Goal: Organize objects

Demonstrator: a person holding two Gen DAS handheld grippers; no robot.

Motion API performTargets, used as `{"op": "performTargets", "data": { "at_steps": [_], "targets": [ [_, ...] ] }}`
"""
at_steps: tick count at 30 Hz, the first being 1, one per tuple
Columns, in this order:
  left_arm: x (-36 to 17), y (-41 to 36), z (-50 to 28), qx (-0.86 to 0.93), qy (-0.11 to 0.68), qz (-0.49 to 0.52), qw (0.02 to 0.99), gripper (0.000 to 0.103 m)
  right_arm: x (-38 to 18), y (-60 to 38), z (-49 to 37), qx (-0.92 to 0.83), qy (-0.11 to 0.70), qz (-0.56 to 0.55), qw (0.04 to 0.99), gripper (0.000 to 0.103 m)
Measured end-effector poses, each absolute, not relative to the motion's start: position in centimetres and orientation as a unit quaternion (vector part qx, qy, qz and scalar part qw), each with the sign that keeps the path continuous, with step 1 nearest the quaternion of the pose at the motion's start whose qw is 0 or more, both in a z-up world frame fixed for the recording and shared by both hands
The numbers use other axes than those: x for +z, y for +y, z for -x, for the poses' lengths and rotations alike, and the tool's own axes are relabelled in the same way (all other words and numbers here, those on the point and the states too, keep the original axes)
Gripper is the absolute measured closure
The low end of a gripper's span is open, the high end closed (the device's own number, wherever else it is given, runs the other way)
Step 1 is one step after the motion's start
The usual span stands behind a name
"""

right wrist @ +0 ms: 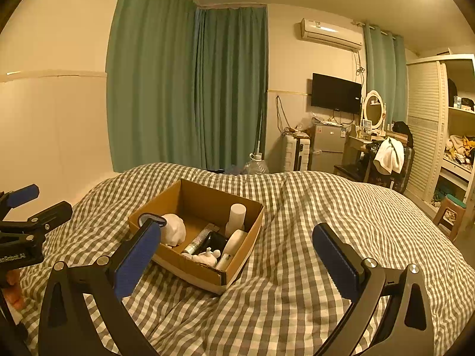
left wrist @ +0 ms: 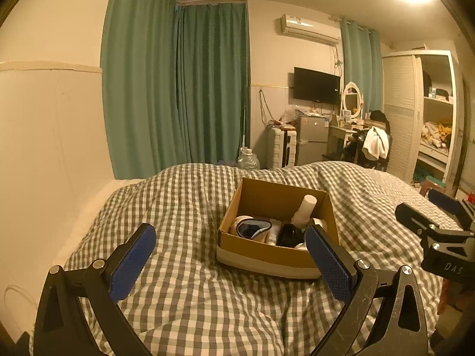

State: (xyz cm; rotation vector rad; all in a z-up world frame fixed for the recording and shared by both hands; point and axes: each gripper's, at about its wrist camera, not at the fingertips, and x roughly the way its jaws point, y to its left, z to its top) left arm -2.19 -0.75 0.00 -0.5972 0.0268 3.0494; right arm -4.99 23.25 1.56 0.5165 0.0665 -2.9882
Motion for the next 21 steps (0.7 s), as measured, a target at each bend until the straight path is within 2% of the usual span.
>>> {"op": "performTargets", "data": {
  "at_steps": [21],
  "targets": [
    [-0.05,-0.48,1.87,0.983,0.015,0.185,0.009,0.000,1.38,22.71,4.84,-0.983,0.028,-0.173,0.056,0.000]
  ]
}}
